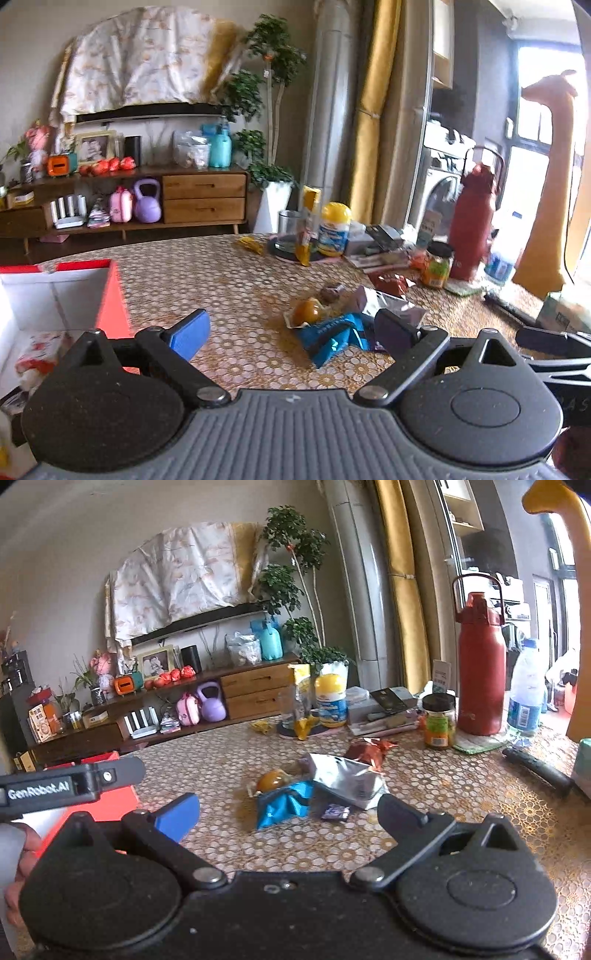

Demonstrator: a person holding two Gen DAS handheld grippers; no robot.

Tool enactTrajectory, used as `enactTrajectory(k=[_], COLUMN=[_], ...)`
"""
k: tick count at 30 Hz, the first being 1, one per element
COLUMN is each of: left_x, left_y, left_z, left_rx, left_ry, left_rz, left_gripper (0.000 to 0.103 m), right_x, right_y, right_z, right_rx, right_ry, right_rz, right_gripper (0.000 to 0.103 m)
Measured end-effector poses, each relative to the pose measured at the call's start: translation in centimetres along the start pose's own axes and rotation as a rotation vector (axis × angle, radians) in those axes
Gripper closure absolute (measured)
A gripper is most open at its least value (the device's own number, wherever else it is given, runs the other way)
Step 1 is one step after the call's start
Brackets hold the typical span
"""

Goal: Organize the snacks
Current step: 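Move both open tools back toward the snacks on the table, then grasp the blue snack bag with the left tool while the right tool grasps the silver foil bag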

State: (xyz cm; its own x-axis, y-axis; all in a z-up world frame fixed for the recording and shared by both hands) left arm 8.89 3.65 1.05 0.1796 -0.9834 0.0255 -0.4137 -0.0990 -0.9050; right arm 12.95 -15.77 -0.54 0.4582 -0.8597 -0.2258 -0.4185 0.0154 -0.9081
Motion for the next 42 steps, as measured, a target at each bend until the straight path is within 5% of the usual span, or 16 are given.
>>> enactTrajectory(k=[14,33,38,42], left_x=[5.3,7.7,7.4,7.2], left_y=[1.0,3.8,4.0,4.5], left_z=[8.2,17.5,18.7,19.6], left_rx=[-0.053,-0.171,-0.185,-0.218], left_ry=[0.045,0.002,-0.012,-0.016], left_rz=[0.094,0.097,0.081,0.076], left_gripper=[0.0,0.0,0.001,0.016], right_x=[5.7,11.1,11.0,10.9], right_y=[0.0,-1.3,-1.5,-1.8], right_z=[2.6,9.7,10.9,12.0], right_rx=[-0.009,-0.104,-0.099,-0.107], right_ry=[0.057,-0.021,-0.004,0.0], right_rz=[0.019,0.131,0.094,0.07], right_gripper=[0.0,0.0,0.0,0.0])
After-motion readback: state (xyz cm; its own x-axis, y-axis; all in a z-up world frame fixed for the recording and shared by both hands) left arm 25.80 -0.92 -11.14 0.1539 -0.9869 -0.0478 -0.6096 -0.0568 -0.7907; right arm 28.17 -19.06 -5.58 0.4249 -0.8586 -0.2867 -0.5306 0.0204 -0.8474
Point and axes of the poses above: each gripper's, at about its wrist camera, not at the fingertips, and z roughly the way its jaws point, x to its right, y to its underside, the point moved 5 cm from there along z, roughly the way its jaws point, and after that the axes turned 8 degrees about -y, right-handed, at the moved point
